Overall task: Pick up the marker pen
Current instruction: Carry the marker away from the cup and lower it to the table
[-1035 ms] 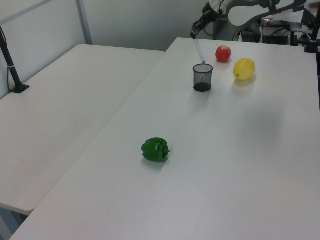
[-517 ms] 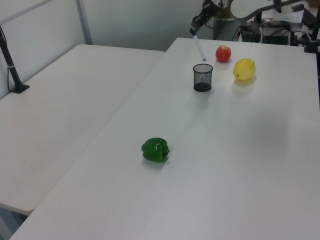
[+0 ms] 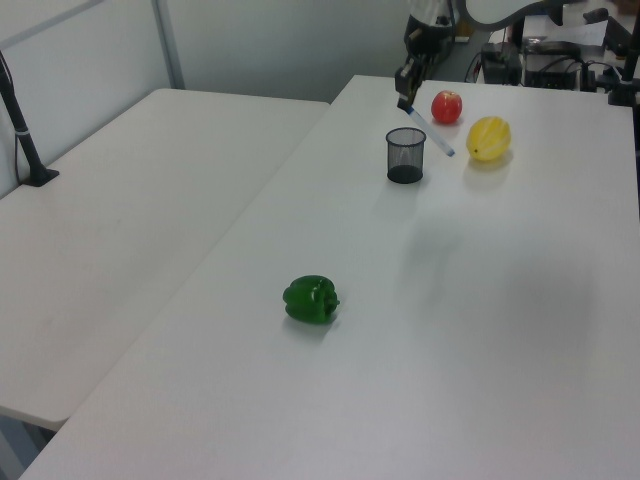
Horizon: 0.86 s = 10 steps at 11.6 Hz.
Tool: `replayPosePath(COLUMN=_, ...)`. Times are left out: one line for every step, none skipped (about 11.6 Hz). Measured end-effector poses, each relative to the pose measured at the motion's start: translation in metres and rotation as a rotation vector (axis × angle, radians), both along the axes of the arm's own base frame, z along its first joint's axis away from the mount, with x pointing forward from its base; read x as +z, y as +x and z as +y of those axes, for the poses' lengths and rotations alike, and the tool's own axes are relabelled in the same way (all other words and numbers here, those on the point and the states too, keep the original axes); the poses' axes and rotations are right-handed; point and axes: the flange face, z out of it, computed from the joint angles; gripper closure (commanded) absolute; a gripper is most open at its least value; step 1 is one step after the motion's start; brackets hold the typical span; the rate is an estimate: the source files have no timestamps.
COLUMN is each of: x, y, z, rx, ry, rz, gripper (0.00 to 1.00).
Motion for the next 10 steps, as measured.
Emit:
replayPosePath(x=-0.004, y=-0.008, z=0.017, rx=0.018, ry=-0.005, rz=0.064, gripper=0.92)
replayPosePath(x=-0.009, y=-0.016, z=0.034, rx=0.033, ry=-0.010, rz=0.125, gripper=0.92)
replayPosePath(x=-0.013, y=-0.022, z=0.048, rx=0.036, ry=0.002, rz=0.171, gripper=0.92)
replayPosePath(x=-0.016, y=-0.029, z=0.061, rx=0.045, ry=0.017, rz=0.213, gripper=0.92)
replayPosePath(x=-0.018, y=-0.032, z=0.070, rx=0.052, ry=0.032, rz=0.235, gripper=0.92)
replayPosePath(x=-0.020, y=-0.034, z=0.077, rx=0.062, ry=0.046, rz=0.247, gripper=0.91)
replayPosePath(x=-0.024, y=-0.037, z=0.085, rx=0.072, ry=0.050, rz=0.256, gripper=0.91)
replayPosePath(x=-0.032, y=-0.040, z=0.092, rx=0.083, ry=0.048, rz=0.274, gripper=0.91)
replayPosePath(x=-0.043, y=-0.042, z=0.097, rx=0.090, ry=0.045, rz=0.294, gripper=0.91)
replayPosePath(x=-0.056, y=-0.041, z=0.102, rx=0.096, ry=0.042, rz=0.305, gripper=0.90)
